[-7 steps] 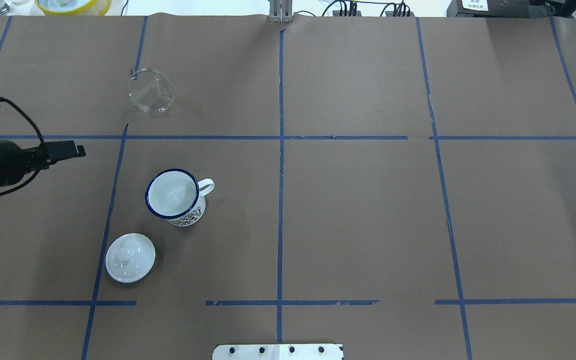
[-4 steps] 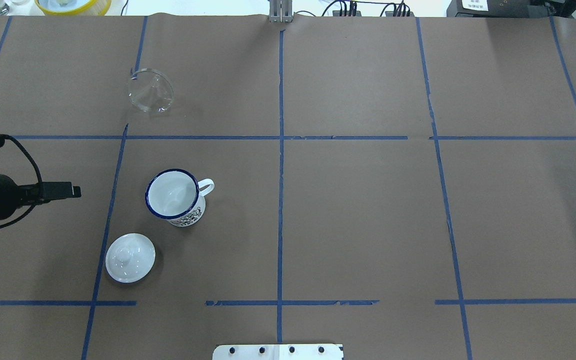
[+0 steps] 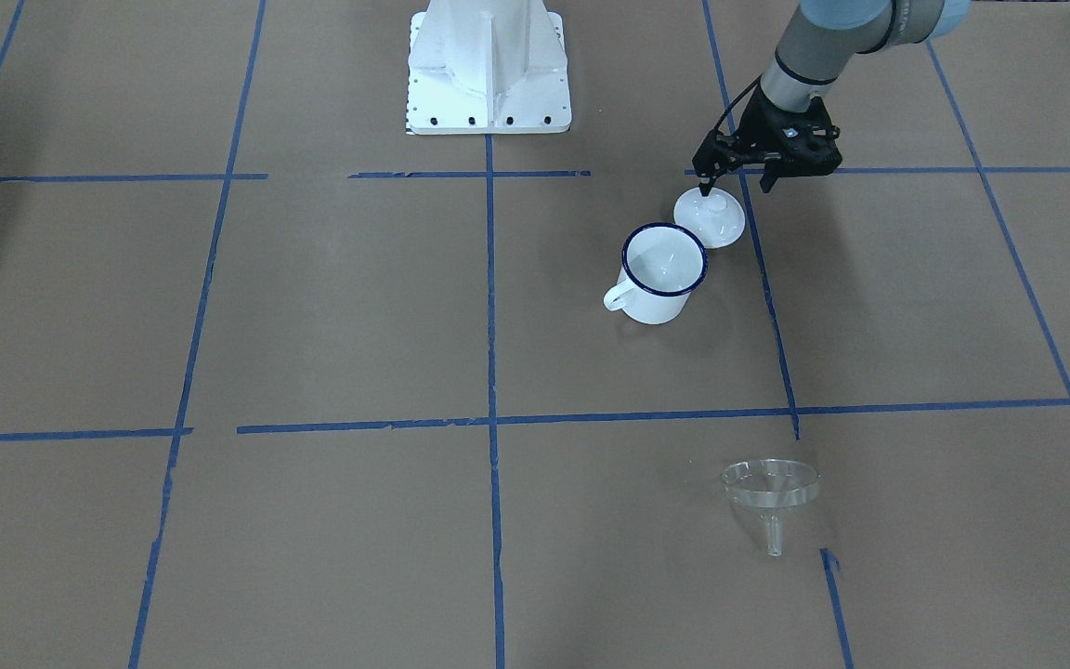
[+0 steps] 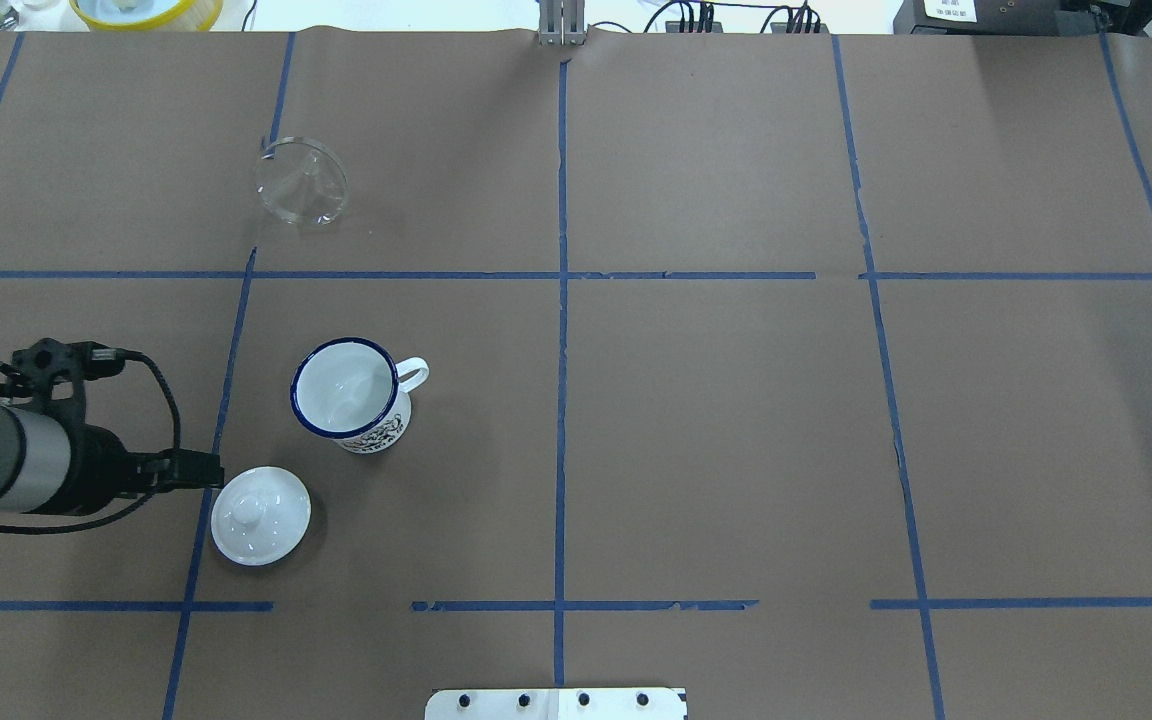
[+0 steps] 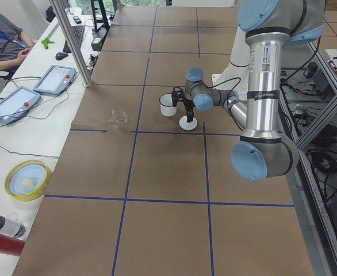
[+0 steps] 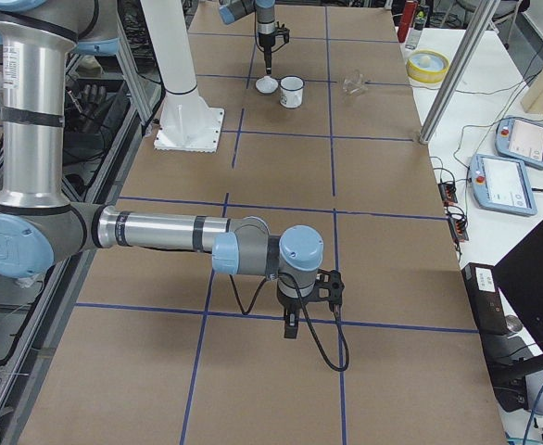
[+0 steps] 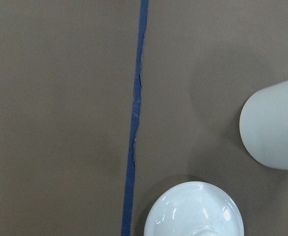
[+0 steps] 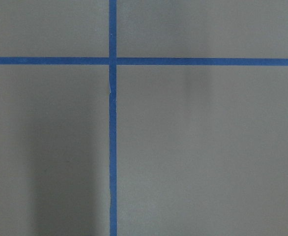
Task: Remove funnel from cup
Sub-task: 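Move the left gripper down to the white lid beside the mug, then grasp the white lid with the left gripper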
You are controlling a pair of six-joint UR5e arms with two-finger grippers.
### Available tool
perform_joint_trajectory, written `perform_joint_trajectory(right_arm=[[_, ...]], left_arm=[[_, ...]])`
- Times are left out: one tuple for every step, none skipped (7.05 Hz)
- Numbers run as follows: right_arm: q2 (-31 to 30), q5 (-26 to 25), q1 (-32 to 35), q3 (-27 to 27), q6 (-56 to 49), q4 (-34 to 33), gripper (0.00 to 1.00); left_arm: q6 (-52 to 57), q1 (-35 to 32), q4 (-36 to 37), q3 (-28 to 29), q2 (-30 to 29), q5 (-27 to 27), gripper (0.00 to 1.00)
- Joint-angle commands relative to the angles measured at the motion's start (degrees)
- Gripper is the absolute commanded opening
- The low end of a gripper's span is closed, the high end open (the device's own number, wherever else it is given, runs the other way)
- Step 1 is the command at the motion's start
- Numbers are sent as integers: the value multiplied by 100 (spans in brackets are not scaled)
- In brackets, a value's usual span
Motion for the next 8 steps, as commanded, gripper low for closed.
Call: perform_joint_trajectory(right_arm=[[0, 0, 0, 0, 0, 0, 100], [0, 0, 0, 0, 0, 0, 100], [0, 0, 0, 0, 0, 0, 100], [0, 0, 0, -9, 0, 0, 100], [0, 0, 0, -9, 0, 0, 100], [0, 0, 0, 0, 0, 0, 100], [0, 0, 0, 0, 0, 0, 100], [0, 0, 0, 0, 0, 0, 100]], left_arm=[[-109, 173, 242, 278, -265, 320, 100], [-118, 182, 216, 323, -265, 330, 100], [-109, 182, 207, 332, -265, 330, 100], [-100, 191, 207, 359, -265, 330, 99], [-74, 199, 207, 359, -256, 322, 99], [-74, 200, 207, 359, -247, 322, 99], [-74, 200, 198, 350, -256, 322, 99], [-74, 208, 181, 350, -256, 313, 99]])
